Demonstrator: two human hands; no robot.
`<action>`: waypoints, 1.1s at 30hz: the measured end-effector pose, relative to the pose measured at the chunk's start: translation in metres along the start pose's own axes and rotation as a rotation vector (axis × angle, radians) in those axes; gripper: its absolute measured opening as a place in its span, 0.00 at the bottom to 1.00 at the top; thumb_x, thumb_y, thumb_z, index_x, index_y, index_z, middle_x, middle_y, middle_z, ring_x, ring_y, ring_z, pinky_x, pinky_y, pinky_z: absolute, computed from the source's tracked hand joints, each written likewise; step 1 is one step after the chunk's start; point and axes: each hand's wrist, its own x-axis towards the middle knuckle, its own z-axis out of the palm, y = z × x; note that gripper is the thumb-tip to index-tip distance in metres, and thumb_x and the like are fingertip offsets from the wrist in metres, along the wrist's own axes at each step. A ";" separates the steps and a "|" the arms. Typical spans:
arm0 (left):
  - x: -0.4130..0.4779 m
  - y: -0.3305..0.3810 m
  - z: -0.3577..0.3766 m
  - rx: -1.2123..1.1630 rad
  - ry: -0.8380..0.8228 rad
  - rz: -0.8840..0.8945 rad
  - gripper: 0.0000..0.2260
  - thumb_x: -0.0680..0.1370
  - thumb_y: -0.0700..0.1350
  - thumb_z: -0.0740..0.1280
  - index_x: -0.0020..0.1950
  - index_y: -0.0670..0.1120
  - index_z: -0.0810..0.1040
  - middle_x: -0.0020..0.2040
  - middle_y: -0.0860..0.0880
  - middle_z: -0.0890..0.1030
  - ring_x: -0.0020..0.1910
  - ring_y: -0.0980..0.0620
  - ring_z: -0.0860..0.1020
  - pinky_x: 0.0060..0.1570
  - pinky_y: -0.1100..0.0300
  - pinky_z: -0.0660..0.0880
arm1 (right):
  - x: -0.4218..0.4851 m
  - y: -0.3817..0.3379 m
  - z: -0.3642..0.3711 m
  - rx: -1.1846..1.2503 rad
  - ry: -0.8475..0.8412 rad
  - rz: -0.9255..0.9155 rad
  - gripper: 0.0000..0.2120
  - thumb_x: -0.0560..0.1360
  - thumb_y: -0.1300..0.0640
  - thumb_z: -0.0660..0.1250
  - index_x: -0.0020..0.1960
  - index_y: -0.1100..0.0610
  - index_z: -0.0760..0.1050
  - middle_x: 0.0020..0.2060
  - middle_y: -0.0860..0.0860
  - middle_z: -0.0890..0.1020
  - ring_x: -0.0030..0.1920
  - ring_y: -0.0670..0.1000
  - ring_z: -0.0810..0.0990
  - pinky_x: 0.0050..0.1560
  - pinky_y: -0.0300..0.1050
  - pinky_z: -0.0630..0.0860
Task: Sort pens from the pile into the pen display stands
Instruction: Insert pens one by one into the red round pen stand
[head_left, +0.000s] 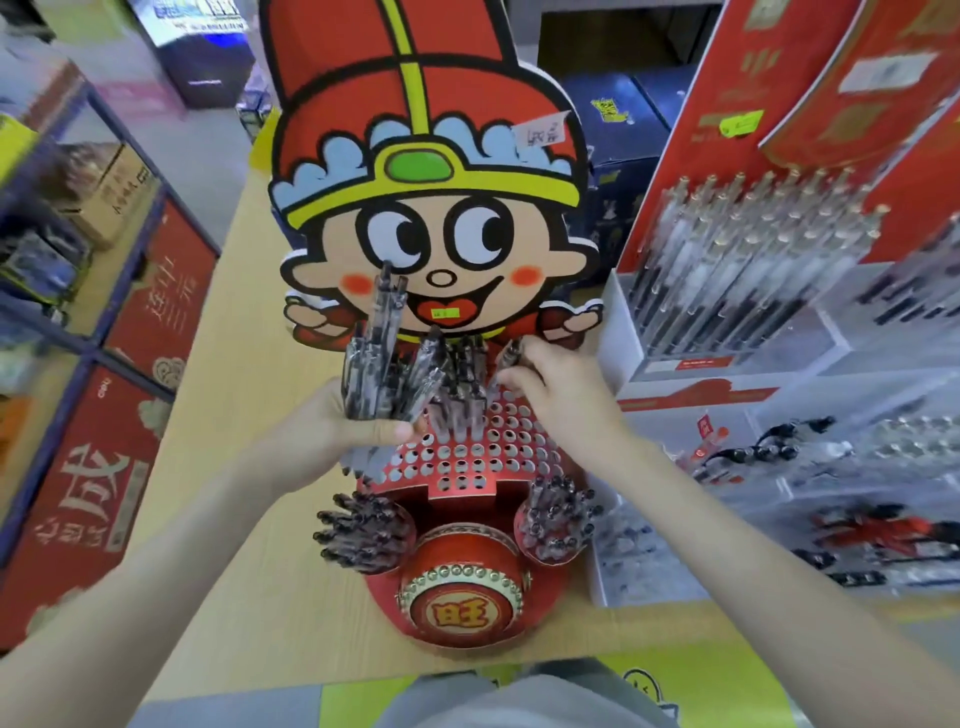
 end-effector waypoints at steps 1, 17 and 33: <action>0.000 0.001 -0.001 -0.007 0.004 0.002 0.35 0.58 0.60 0.81 0.46 0.33 0.75 0.43 0.29 0.76 0.43 0.40 0.77 0.49 0.45 0.75 | 0.001 -0.001 0.001 -0.006 -0.023 -0.016 0.05 0.78 0.58 0.64 0.45 0.53 0.69 0.33 0.39 0.70 0.42 0.46 0.72 0.35 0.33 0.64; -0.009 0.000 -0.016 0.018 -0.115 0.069 0.39 0.61 0.61 0.79 0.52 0.30 0.72 0.46 0.32 0.76 0.46 0.33 0.76 0.56 0.33 0.71 | -0.006 0.001 0.031 -0.151 -0.031 0.014 0.10 0.80 0.62 0.59 0.58 0.64 0.75 0.51 0.61 0.81 0.52 0.60 0.78 0.48 0.45 0.70; -0.012 0.022 0.012 0.049 -0.108 0.218 0.08 0.75 0.37 0.69 0.45 0.50 0.74 0.32 0.62 0.80 0.34 0.66 0.78 0.37 0.75 0.70 | -0.036 -0.071 0.008 0.621 0.098 0.067 0.08 0.80 0.62 0.59 0.48 0.55 0.76 0.38 0.47 0.81 0.40 0.47 0.80 0.43 0.41 0.77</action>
